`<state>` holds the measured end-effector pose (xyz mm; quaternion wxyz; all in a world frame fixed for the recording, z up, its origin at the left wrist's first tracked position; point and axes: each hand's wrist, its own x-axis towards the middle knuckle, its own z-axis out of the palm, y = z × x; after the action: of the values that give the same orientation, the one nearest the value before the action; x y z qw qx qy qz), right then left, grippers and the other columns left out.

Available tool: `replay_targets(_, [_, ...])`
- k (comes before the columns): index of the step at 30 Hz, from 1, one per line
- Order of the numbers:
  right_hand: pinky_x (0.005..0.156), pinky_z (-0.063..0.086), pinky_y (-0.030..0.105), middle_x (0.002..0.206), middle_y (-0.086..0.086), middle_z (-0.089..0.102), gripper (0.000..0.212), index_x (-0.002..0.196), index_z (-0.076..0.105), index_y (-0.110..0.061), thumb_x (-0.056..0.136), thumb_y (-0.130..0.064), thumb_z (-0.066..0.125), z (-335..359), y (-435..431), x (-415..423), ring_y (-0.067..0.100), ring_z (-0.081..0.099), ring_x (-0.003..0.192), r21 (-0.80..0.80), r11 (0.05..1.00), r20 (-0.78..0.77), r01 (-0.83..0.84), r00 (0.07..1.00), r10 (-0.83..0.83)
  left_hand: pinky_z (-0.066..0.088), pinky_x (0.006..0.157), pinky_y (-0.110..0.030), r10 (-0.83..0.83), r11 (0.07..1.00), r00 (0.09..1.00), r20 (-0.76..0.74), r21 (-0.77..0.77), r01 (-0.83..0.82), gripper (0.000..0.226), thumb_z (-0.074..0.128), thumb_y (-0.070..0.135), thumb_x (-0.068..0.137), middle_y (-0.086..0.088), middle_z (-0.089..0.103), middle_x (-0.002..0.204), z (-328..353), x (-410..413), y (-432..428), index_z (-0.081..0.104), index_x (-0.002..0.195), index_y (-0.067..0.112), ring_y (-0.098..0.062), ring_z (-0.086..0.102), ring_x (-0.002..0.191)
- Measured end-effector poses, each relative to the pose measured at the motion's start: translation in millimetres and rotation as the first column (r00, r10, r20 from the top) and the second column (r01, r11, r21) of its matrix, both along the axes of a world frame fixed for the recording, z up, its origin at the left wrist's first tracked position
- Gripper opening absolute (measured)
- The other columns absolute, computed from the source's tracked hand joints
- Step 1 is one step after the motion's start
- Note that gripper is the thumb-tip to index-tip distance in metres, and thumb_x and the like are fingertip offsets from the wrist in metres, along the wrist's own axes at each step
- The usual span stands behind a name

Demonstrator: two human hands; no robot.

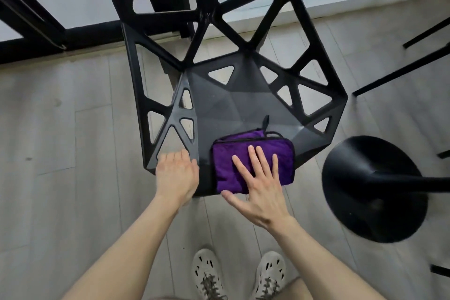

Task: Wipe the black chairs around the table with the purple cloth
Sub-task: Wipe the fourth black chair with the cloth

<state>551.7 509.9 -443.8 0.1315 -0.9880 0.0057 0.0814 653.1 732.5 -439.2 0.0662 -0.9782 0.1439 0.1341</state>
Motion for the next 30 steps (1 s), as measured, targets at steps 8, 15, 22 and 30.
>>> replay_targets(8, [0.129,0.002,0.067,0.179,0.016,-0.005,0.073,0.171,0.011,-0.043,0.106,-0.072,0.026,-18.5,4.5,17.4,0.032,-0.014,0.166,-0.106,0.993,-0.014,0.044,0.999,-0.046,0.053,0.064,-0.042,0.037,0.993,0.973,0.226,-0.119,-0.010,0.025,0.053,0.027,0.098,-0.010,0.062,0.075,16.0,54.3,-4.3,0.062,0.080,0.012,-0.033,0.061,0.070])
replay_targets(15, [0.128,-0.011,0.066,0.179,0.012,-0.015,0.077,0.168,-0.002,-0.050,0.099,-0.082,0.011,-26.2,-8.2,114.6,0.030,-0.020,0.164,-0.066,0.998,-0.137,-0.018,0.991,0.009,0.040,0.104,-0.050,0.086,0.990,0.948,0.307,0.083,-0.117,0.074,0.021,0.053,0.103,-0.014,0.059,0.140,-7.3,92.6,-31.5,0.062,0.139,0.003,-0.030,0.050,0.126])
replay_targets(22, [0.122,-0.019,0.071,0.176,0.011,-0.025,0.078,0.168,-0.006,-0.050,0.099,-0.079,0.017,-55.0,-2.9,282.2,0.032,-0.028,0.161,-0.064,0.998,-0.122,-0.022,0.992,0.014,0.039,0.095,-0.047,0.046,0.981,0.913,0.406,0.152,-0.118,0.055,0.026,0.037,0.100,-0.006,0.066,0.119,-16.0,96.8,-37.9,0.071,0.118,0.012,-0.026,0.052,0.114])
replay_targets(30, [0.129,-0.013,0.063,0.180,-0.002,-0.010,0.068,0.169,0.005,-0.048,0.105,-0.064,0.020,-21.1,-15.7,118.9,0.021,-0.015,0.166,0.018,0.992,-0.115,-0.126,0.985,0.128,0.040,0.090,-0.049,0.104,0.990,0.904,0.414,0.039,-0.132,0.040,0.036,0.030,0.095,-0.005,0.070,0.107,-14.8,95.8,-29.4,0.072,0.100,0.014,-0.029,0.053,0.109])
